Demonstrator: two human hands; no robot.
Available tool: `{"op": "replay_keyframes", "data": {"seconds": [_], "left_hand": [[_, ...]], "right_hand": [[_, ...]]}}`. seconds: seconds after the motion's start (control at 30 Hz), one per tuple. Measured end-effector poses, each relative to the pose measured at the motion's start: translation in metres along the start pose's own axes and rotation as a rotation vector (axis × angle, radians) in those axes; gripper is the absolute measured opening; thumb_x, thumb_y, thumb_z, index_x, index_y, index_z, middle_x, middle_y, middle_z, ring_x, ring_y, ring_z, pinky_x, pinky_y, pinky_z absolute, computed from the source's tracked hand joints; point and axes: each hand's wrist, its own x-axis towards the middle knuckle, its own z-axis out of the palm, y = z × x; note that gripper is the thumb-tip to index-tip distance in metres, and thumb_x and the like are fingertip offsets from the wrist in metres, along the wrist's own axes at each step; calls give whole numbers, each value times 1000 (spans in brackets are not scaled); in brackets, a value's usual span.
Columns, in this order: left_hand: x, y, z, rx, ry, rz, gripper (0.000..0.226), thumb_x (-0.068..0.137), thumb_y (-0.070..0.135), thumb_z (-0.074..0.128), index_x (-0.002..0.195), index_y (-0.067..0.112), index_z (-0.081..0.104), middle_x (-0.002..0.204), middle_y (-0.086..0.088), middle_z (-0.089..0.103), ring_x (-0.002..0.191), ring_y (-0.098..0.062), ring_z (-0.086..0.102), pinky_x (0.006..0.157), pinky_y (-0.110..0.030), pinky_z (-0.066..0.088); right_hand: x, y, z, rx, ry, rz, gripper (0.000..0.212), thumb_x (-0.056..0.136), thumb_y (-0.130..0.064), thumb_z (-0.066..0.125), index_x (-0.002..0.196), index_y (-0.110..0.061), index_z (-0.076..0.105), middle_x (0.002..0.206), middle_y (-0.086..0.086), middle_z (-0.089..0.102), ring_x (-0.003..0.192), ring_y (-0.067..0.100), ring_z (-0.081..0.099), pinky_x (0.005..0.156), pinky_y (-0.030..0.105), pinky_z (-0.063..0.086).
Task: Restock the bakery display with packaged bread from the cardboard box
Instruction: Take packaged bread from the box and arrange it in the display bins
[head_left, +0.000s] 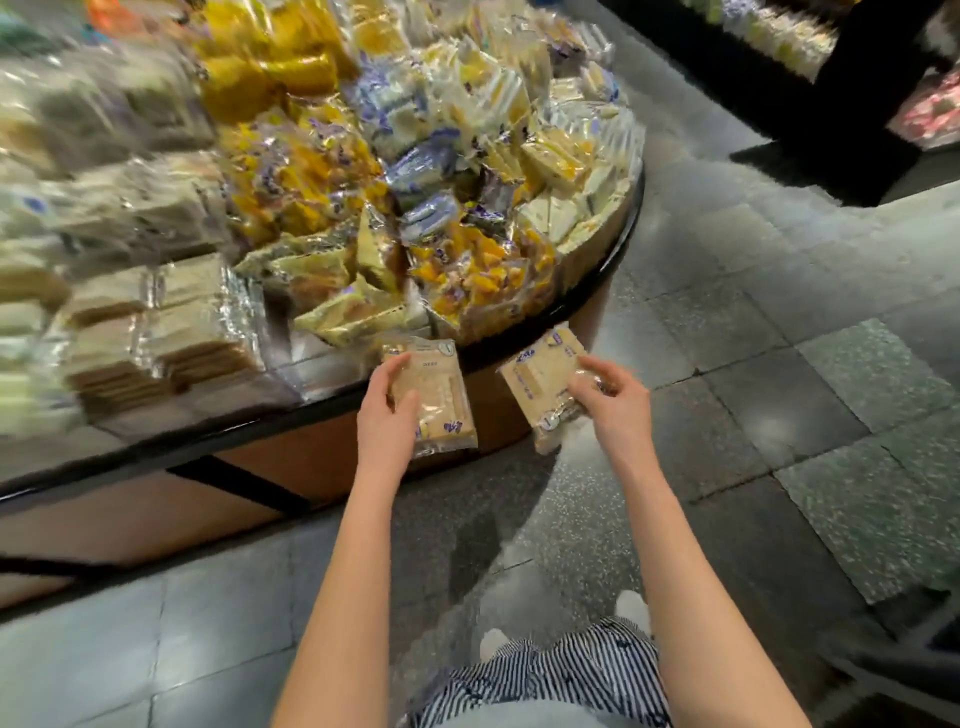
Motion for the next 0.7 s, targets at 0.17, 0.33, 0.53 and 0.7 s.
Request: {"op": "replay_keyframes", "data": {"seconds": [0.17,0.33,0.53,0.7], "left_hand": [[14,-39,-83,4,276,-81,46,98,3,46,134,32,48,138,4,46,128,-13,44,112,-39,38],[37,-58,-144,-10,434,-142,47,96,0,46,137,22,45,139,-2,45,118,-10,45,105,-32,40],[88,-72,-206,-22,561,-193,45,94,-6,46,131,19,43,129,5,46,117,-10,45,92,-19,36],[153,-76,-256,8,587,-252,46,94,-5,46,122,32,43,128,6,47,119,-16,49,101,-37,45]], "right_hand": [[6,-16,100,-62,-201,-16,29,88,-13,72,115,-22,68,115,1,67,95,5,63,68,12,51],[19,-27,185,-100,-367,-22,27,88,-11,72,110,-26,70,115,-1,67,102,8,64,82,26,56],[55,-44,297,-148,-515,-56,27,85,-11,73,109,-24,72,107,-14,67,107,8,62,98,38,52],[93,-70,395,-139,-585,-57,33,86,-7,71,117,-17,69,111,-2,69,85,0,63,70,14,53]]}}
